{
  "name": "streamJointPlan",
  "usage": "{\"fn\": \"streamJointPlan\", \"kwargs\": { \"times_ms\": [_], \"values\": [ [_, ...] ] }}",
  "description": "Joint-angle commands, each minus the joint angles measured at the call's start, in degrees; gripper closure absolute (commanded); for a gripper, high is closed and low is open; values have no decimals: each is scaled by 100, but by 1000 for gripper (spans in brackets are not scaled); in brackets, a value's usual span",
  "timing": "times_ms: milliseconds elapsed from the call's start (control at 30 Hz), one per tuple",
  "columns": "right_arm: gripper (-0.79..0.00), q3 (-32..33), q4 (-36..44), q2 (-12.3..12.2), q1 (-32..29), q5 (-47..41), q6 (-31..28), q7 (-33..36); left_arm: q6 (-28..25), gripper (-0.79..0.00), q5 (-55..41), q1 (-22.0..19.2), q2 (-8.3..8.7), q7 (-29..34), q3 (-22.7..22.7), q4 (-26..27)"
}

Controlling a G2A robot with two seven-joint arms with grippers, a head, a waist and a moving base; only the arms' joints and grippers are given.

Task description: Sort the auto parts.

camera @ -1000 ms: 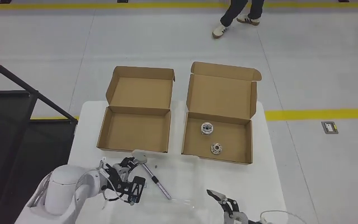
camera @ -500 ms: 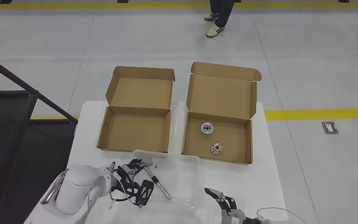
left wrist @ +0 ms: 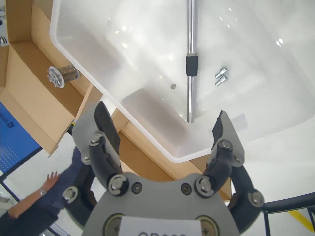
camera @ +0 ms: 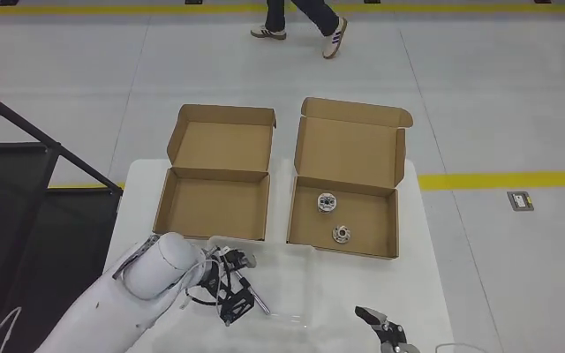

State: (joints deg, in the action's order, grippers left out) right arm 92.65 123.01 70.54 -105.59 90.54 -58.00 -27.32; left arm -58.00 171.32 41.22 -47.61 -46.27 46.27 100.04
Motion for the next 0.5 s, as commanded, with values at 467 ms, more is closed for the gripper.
{"fn": "streamJointPlan", "kwargs": {
  "times_ms": [467],
  "values": [
    [-785,-9,2,2,5,-1,0,12,0,-785,-106,-17,-42,58,-158,-161]
  ]
}}
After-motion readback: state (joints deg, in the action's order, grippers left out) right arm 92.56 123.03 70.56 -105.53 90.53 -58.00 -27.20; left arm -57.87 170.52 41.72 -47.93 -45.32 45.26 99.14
